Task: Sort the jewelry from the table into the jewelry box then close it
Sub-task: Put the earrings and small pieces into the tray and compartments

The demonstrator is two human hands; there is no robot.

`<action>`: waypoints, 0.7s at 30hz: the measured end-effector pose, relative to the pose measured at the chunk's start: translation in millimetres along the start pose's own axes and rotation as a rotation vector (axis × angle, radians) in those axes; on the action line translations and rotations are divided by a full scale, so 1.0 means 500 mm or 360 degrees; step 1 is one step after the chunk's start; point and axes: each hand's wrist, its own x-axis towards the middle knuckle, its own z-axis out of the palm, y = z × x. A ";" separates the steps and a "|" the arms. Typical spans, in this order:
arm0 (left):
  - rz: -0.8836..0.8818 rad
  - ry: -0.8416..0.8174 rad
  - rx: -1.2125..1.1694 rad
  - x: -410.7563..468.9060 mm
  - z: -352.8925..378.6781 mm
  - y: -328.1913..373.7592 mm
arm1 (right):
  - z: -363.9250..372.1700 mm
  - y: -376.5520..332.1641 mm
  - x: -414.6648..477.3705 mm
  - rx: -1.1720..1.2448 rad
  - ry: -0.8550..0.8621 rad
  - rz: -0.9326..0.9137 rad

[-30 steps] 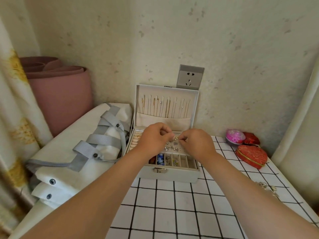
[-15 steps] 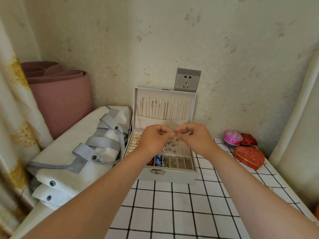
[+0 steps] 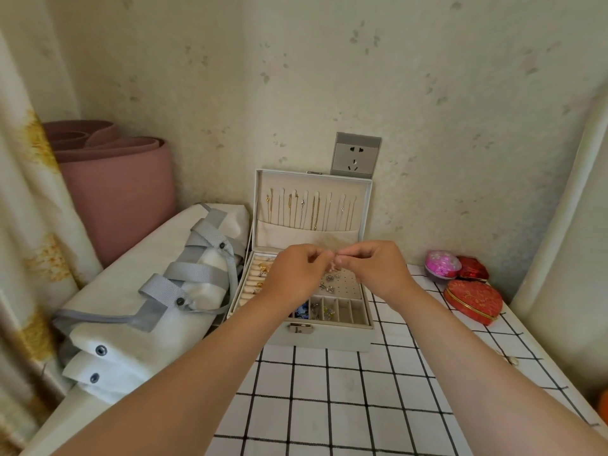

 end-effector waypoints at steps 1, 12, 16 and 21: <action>0.0089 -0.0037 0.0191 -0.002 0.000 -0.006 | 0.001 0.009 0.002 -0.0134 0.0053 0.0002; 0.0700 -0.0334 0.1136 -0.008 0.010 -0.055 | 0.035 0.053 -0.003 -0.1404 0.0043 -0.0254; 0.0675 -0.0377 0.1173 -0.006 0.008 -0.058 | 0.033 0.063 0.000 -0.1533 -0.0046 -0.0476; 0.0657 -0.0382 0.1115 -0.005 0.003 -0.054 | 0.029 0.072 -0.007 -0.1508 0.0077 -0.0508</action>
